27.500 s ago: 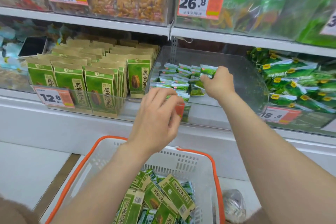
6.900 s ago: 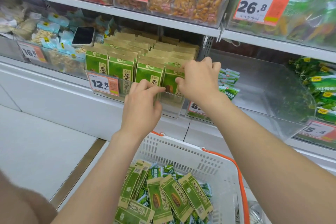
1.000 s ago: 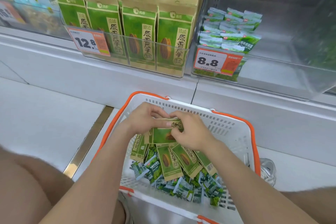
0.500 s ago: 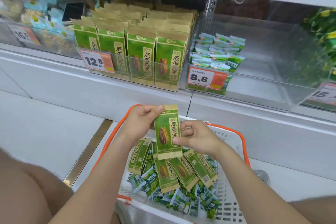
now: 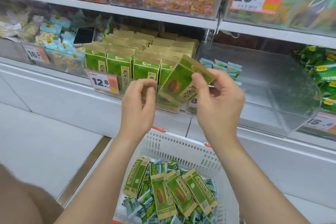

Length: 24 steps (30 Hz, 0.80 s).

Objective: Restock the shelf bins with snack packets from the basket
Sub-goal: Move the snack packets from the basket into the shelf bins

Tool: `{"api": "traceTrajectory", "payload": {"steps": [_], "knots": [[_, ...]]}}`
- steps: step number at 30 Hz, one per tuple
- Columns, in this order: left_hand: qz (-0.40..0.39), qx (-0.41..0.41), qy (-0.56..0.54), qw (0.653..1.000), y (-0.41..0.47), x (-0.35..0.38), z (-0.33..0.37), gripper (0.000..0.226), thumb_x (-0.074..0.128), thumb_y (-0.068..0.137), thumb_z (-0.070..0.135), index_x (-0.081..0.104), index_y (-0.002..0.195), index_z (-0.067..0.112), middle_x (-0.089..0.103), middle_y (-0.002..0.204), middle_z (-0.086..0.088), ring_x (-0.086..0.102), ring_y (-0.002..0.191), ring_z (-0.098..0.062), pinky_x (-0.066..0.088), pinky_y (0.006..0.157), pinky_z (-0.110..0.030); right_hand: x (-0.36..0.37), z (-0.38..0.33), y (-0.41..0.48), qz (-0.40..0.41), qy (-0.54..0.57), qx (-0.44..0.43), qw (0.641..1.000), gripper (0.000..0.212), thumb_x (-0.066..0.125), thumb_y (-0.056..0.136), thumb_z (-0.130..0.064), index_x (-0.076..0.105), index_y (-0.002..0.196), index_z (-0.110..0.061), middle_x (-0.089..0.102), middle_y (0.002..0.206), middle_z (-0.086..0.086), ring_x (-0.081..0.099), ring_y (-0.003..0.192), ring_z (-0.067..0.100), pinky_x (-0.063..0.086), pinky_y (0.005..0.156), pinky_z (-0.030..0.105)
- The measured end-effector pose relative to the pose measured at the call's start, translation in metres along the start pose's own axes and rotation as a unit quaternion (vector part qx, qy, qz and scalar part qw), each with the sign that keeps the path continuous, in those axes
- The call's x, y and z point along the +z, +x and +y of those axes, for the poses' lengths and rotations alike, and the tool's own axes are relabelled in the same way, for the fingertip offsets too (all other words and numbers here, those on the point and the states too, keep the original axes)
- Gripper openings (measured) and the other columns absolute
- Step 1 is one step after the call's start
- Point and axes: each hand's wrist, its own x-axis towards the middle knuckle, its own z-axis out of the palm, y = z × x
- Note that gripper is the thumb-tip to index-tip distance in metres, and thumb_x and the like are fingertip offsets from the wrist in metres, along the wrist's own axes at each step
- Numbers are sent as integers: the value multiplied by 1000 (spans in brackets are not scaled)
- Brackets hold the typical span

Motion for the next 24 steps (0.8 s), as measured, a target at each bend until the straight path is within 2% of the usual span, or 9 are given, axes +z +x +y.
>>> {"api": "traceTrajectory", "payload": {"steps": [2,4,7,9,12,14,17,21,24], "knots": [[-8,25,60,998,6,0,-5,30,54,103,9,67,126,22,56,122,7,56,111,-7,49,96,-27,1,-18,16,39,7,-57,998,5,73,97,-17,75,101,-13,73,89,-10,70,82,12,56,75,29],[-26,37,135,990,6,2,-12,44,56,97,7,63,136,25,50,133,4,47,120,-16,43,105,-34,4,-25,29,26,-22,-111,993,5,72,97,-14,75,100,-10,73,91,-10,69,83,9,57,75,28],[-31,28,219,975,0,5,-19,57,59,91,6,59,142,33,46,144,5,40,122,-24,40,102,-39,10,-15,41,-33,-96,-155,983,8,72,97,-17,76,100,-11,75,89,-7,68,77,11,56,71,36],[-27,41,238,970,-5,7,-21,60,61,89,6,58,143,32,46,147,4,40,122,-25,42,101,-42,16,-5,46,-72,-157,-144,974,10,71,98,-26,76,102,-18,75,84,-7,67,72,17,53,67,41],[-24,54,247,967,-7,8,-21,61,62,88,5,56,143,30,45,147,3,42,121,-26,43,101,-46,24,2,54,-112,-237,-122,957,17,66,99,-38,74,106,-25,76,87,-6,65,75,21,51,69,39],[-26,57,251,966,-6,7,-21,61,62,88,5,56,142,31,45,146,3,43,121,-26,44,100,-47,30,5,62,-131,-314,-97,935,21,63,101,-41,74,110,-26,75,92,-2,54,84,22,40,70,35],[-28,60,245,967,-6,6,-22,60,61,87,5,57,142,31,46,145,4,44,121,-24,42,101,-45,43,8,71,-202,-426,-88,877,23,64,99,-43,76,111,-27,71,101,2,46,106,29,29,83,39],[-23,60,230,971,-6,8,-24,62,62,87,3,56,144,28,47,144,3,46,122,-23,41,101,-45,55,7,82,-283,-484,-87,823,31,68,95,-47,75,120,-29,52,121,6,37,118,34,31,97,47],[-27,63,227,971,-9,11,-25,64,63,87,4,53,147,27,45,147,2,47,125,-22,39,101,-42,52,7,86,-270,-506,-75,816,37,70,92,-53,73,123,-33,47,123,6,38,118,35,31,98,49]]}}
